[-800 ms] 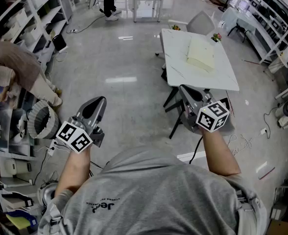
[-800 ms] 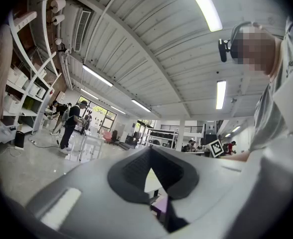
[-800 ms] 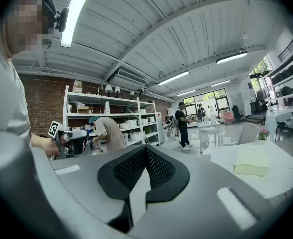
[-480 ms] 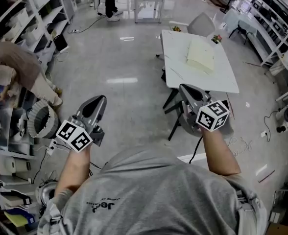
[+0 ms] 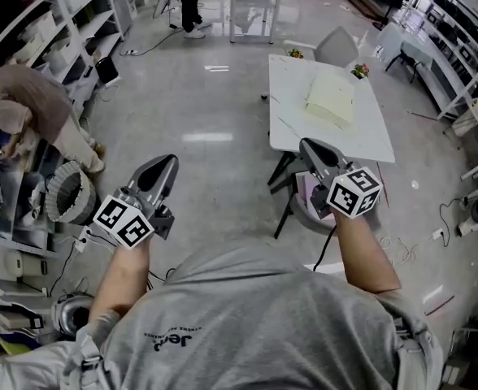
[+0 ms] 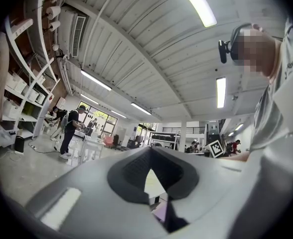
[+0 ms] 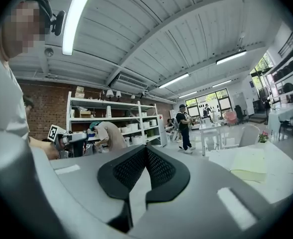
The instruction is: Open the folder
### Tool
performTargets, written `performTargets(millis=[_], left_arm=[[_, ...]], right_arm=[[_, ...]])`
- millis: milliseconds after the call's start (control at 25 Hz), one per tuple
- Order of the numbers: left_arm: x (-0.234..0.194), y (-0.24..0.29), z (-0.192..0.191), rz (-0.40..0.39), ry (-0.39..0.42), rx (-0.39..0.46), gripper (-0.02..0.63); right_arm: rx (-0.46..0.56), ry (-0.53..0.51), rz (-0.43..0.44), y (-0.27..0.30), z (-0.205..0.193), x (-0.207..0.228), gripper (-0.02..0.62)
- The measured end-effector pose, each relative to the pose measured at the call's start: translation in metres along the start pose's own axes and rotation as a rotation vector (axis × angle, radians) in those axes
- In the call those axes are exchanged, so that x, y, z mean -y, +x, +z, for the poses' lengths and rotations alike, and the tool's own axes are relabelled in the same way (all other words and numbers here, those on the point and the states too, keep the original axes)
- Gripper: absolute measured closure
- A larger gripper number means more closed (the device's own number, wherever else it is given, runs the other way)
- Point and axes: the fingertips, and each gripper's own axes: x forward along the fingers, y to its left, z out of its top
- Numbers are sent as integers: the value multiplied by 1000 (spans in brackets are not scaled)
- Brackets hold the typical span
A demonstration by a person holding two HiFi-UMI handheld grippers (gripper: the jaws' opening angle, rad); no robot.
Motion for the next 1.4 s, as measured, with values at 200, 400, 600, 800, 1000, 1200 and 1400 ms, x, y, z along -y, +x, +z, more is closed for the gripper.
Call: performTargets(millis=[200,400,600,800,1000,1200,1400], left_arm=[[18,15,-2,5,10,13,285],[23,23,-3,40,-6,21,159],[25,29,-14,40,-5,4,158],[1,44,-19,32,-17,-19,158],[-54,73,-24,-13,-37,-22,158],[-148,122,-17,-80,-57,-3,158],[-246,178,5,-159,-54,-23,158]], right_arm=[[-5,-8,26,-14,2,12,592],[-7,-15,57,-21,2,17,592],[-7,-13,68,-18,-1,24,592],[-18,-6,55,5,-5,34,592],[-32,-6,15,52,-12,52,591],[-15,-16,-53,136,-8,84,591],[18,-14,-99,236,13,108,591]])
